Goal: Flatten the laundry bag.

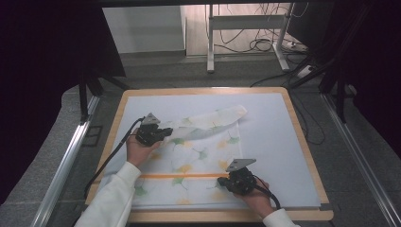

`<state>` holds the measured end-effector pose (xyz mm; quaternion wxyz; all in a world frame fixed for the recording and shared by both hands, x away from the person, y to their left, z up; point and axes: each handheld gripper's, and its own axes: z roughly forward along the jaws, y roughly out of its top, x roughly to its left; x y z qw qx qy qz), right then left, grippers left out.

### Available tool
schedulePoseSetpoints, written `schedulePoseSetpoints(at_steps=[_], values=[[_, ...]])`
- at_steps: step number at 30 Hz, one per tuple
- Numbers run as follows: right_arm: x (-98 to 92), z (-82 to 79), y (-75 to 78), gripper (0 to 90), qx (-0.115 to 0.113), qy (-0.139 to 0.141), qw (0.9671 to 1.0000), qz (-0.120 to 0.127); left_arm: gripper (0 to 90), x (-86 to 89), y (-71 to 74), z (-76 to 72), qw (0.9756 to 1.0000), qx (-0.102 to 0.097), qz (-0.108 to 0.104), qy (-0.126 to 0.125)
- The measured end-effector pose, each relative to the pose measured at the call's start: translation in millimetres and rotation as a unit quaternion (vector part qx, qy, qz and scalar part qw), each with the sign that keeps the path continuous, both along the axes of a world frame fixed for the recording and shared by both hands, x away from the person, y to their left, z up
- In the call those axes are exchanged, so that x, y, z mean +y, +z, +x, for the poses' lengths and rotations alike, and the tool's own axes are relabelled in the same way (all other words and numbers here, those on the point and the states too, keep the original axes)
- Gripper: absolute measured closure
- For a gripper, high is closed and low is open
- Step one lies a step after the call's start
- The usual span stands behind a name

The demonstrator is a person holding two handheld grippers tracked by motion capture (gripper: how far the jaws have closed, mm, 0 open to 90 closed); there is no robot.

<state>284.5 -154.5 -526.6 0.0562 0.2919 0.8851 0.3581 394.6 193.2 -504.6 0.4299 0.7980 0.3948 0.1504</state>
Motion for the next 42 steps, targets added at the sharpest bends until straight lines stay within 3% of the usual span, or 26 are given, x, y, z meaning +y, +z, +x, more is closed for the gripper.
schedulePoseSetpoints(at_steps=[14,42], values=[[0.0,0.0,0.0,88.8,0.0,0.001,1.0,0.0,89.8,9.8,-1.3,9.9,0.9999,-0.001,0.005,0.016],[-0.5,0.6,-0.4,88.8,0.002,0.0,1.0,0.003,89.7,27.8,-5.0,30.7,0.999,0.007,-0.009,0.042]])
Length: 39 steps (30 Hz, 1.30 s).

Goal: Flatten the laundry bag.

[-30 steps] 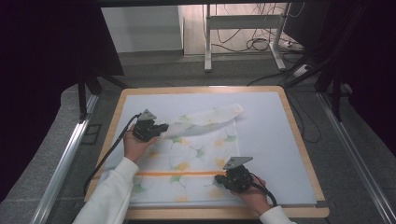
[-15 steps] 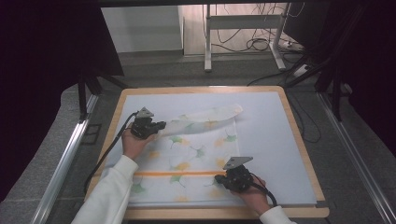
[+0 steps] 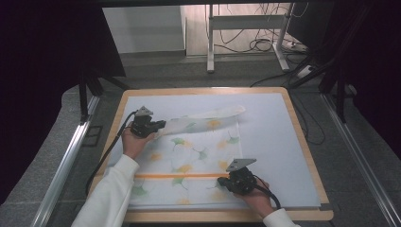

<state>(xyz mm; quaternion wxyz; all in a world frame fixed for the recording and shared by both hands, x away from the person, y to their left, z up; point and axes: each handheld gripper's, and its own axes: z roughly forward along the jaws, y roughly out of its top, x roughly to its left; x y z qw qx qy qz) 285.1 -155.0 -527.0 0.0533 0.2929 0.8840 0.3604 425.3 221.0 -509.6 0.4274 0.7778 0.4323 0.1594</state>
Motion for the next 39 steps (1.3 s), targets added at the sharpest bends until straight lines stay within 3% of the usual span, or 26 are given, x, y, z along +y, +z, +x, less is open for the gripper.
schedulePoseSetpoints(at_steps=[21,37,39], values=[[-1.0,0.9,-0.3,88.9,0.004,0.0,1.0,0.004,89.7,11.1,-3.2,15.0,0.9998,0.003,0.0,0.019],[-0.9,0.8,-0.3,88.9,0.003,0.0,1.0,0.004,89.3,30.0,-5.9,23.0,0.999,0.01,-0.015,0.042],[-0.9,0.7,-0.2,88.9,0.004,0.0,1.0,0.004,89.1,32.5,-3.7,27.1,0.9988,0.009,-0.025,0.042]])
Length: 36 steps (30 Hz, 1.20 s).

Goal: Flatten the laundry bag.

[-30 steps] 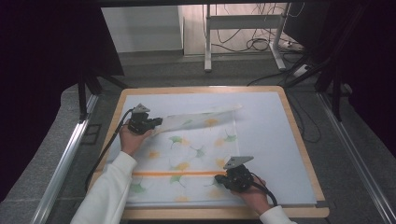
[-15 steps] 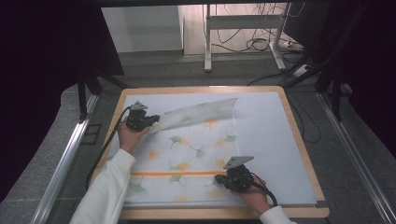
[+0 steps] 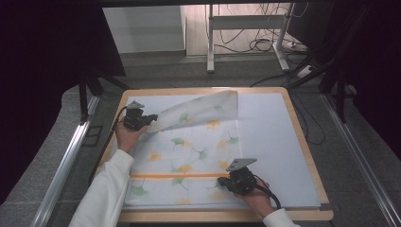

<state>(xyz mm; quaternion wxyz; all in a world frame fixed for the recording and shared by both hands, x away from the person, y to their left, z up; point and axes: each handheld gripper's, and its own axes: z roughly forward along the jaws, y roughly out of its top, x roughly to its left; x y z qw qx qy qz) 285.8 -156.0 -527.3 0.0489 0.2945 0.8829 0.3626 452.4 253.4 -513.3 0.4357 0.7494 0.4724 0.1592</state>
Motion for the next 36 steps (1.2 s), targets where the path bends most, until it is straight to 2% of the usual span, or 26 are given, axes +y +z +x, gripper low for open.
schedulePoseSetpoints(at_steps=[8,17,20,21,26,29,33,36], values=[[0.1,-0.1,0.1,88.8,0.001,-0.002,1.0,0.0,86.2,-0.8,-0.9,5.1,1.0,-0.003,0.005,-0.003],[0.3,-0.7,0.4,88.8,-0.002,-0.002,1.0,-0.003,64.5,10.5,7.8,4.8,0.9995,-0.015,-0.026,0.007],[0.2,-0.6,0.4,88.8,-0.002,-0.001,1.0,-0.003,58.7,15.1,11.6,4.0,0.9991,-0.022,-0.033,0.012],[0.2,-0.5,0.3,88.8,-0.002,-0.001,1.0,-0.003,57.0,20.2,16.0,2.3,0.9986,-0.029,-0.043,0.015],[0.1,-0.4,0.3,88.8,-0.002,-0.001,1.0,-0.002,46.6,26.8,23.7,-0.2,0.9982,-0.042,-0.041,0.011],[0.2,-0.6,0.3,88.8,-0.002,-0.002,1.0,-0.002,41.1,29.7,26.4,-1.7,0.9976,-0.048,-0.047,0.015],[0.2,-0.6,0.3,88.8,-0.002,-0.002,1.0,-0.003,36.9,35.2,32.8,-5.6,0.9965,-0.064,-0.049,0.021],[0.1,-0.5,0.3,88.8,-0.001,-0.001,1.0,-0.002,33.9,38.3,36.9,-8.0,0.9963,-0.071,-0.041,0.023]])
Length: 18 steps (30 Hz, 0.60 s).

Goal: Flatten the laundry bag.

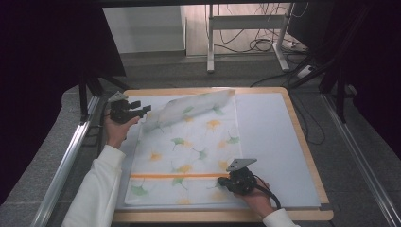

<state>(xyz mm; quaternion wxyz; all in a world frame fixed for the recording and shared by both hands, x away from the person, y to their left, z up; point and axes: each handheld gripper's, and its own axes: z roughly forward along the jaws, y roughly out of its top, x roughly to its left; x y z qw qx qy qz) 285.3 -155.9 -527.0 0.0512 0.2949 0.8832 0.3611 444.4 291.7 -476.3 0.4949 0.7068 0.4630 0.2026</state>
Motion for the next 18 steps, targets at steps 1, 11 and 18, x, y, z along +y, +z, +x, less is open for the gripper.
schedulePoseSetpoints(at_steps=[1,11,18], values=[[0.1,-0.2,0.1,88.7,-0.001,0.0,1.0,-0.001,33.5,4.2,4.7,-3.3,1.0,-0.008,-0.004,0.001],[0.1,-0.4,0.2,88.7,-0.003,0.001,1.0,-0.003,32.9,11.8,15.2,-20.2,0.9997,-0.025,0.001,0.005],[0.0,-0.3,0.1,88.8,-0.003,0.001,1.0,-0.002,32.8,20.8,15.9,-34.2,0.9997,-0.023,0.009,0.0]])
